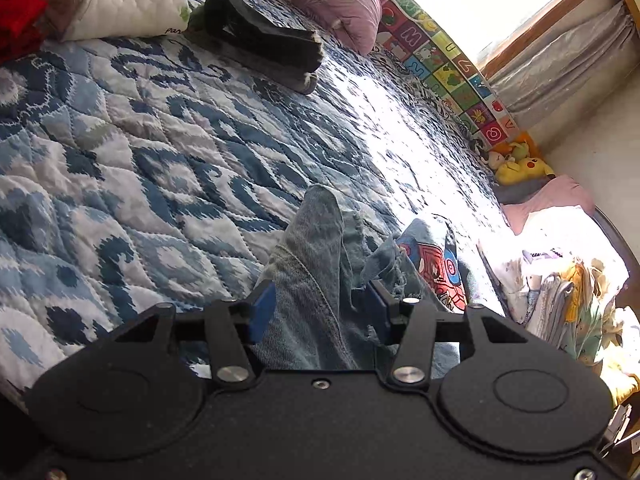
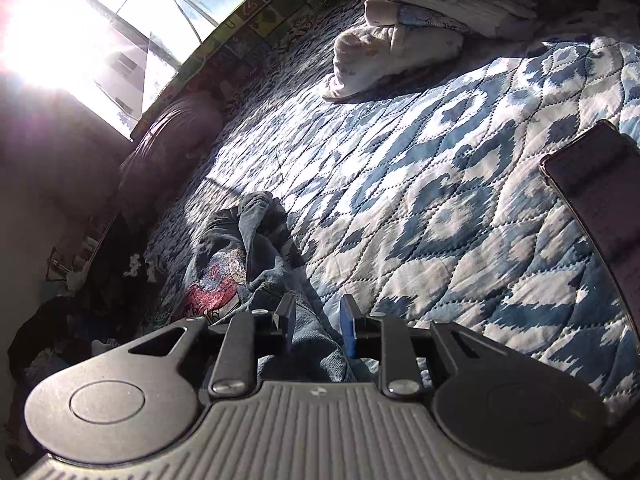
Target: Fold clothes
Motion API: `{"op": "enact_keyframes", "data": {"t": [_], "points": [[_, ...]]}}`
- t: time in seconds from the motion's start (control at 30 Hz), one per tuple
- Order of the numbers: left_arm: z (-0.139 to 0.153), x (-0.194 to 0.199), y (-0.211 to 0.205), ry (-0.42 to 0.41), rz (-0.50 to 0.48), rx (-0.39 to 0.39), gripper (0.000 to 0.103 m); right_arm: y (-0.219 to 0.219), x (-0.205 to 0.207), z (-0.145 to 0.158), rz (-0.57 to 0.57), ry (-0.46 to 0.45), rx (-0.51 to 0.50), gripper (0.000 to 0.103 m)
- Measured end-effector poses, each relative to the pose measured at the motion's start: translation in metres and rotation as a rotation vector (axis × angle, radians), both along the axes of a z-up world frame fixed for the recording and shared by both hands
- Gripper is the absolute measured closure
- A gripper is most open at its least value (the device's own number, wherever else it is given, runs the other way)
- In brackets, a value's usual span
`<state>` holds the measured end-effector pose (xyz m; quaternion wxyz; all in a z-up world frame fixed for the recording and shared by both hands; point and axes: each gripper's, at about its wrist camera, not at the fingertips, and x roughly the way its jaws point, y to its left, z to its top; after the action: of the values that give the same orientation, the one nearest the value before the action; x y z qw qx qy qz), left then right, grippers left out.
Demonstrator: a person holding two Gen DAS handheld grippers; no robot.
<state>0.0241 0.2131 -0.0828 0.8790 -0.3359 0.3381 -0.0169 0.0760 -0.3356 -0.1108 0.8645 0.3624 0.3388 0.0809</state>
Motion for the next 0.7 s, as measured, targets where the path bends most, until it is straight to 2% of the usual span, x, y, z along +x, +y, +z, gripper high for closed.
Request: {"op": "enact_keyframes", "data": {"t": [0.1, 0.27, 0.3, 0.37, 0.4, 0.57, 0.7], "points": [[0.006, 0.036, -0.019, -0.015, -0.066, 0.041, 0.055, 0.011, 0.024, 0.008, 0.046, -0.005, -0.02, 0.067], [-0.001, 0.104, -0.047, 0.019, -0.157, 0.096, 0.057, 0.041, 0.072, 0.012, 0.148, 0.011, -0.084, 0.063], [-0.003, 0.116, -0.052, 0.025, -0.174, 0.119, 0.058, 0.047, 0.082, 0.012, 0.169, 0.017, -0.101, 0.061], [-0.008, 0.143, -0.062, 0.045, -0.215, 0.164, 0.069, 0.059, 0.103, 0.011, 0.199, 0.031, -0.129, 0.059], [-0.011, 0.157, -0.066, 0.057, -0.238, 0.184, 0.069, 0.063, 0.113, 0.011, 0.21, 0.039, -0.141, 0.057], [-0.027, 0.199, -0.08, 0.111, -0.351, 0.227, 0.069, 0.083, 0.166, 0.007, 0.264, 0.067, -0.177, 0.052], [-0.035, 0.215, -0.086, 0.148, -0.426, 0.267, 0.069, 0.096, 0.201, 0.003, 0.299, 0.093, -0.209, 0.049]]}}
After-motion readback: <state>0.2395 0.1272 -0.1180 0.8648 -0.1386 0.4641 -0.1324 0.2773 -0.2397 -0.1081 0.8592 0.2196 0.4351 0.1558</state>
